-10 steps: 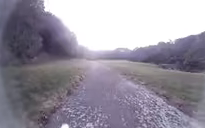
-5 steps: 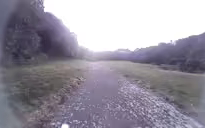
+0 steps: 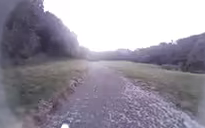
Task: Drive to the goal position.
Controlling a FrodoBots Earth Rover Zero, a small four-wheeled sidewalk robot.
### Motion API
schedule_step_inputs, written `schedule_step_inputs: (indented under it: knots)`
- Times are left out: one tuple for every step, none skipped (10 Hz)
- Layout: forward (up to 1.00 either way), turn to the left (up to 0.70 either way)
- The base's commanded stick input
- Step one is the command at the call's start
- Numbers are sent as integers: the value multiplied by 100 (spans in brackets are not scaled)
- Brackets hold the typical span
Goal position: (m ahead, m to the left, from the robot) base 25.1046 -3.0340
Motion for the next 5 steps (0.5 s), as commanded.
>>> schedule_step_inputs:
  knots:
    - [70, 0]
    - [70, 0]
    - [70, 0]
    - [70, 0]
    - [70, 0]
